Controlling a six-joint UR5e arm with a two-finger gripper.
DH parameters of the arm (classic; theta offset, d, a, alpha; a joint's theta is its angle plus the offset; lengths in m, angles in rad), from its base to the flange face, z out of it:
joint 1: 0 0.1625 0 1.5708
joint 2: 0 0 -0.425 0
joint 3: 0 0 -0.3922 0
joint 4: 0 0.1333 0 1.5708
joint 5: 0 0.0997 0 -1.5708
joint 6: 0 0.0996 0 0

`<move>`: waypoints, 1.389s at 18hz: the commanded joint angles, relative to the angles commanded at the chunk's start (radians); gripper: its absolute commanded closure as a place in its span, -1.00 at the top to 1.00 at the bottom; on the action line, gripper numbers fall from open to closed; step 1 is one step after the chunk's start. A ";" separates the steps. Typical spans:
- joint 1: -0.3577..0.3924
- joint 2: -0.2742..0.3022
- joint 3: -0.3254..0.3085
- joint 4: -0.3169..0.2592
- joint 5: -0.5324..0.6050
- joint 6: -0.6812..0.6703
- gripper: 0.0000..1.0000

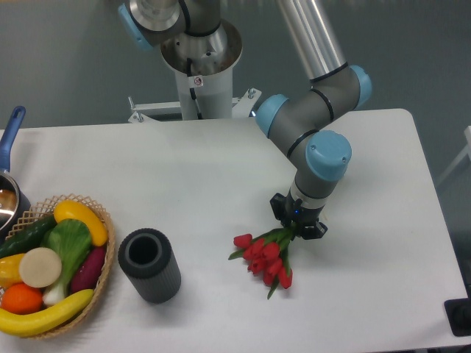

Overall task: Pick up the flowers from the table
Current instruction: 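Close the gripper around the tulip stems, then lift the gripped tulip bouquet up off the table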

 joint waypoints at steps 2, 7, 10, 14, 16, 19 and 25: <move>0.000 0.000 0.002 0.000 0.000 0.000 -0.55; 0.000 0.076 0.014 0.000 -0.011 0.002 -0.54; 0.018 0.133 0.021 0.006 -0.105 0.003 -0.54; 0.081 0.239 0.019 0.005 -0.337 -0.037 -0.53; 0.089 0.276 0.020 0.005 -0.438 -0.072 -0.53; 0.095 0.291 0.041 0.006 -0.610 -0.136 -0.53; 0.162 0.291 0.054 0.006 -0.805 -0.172 -0.53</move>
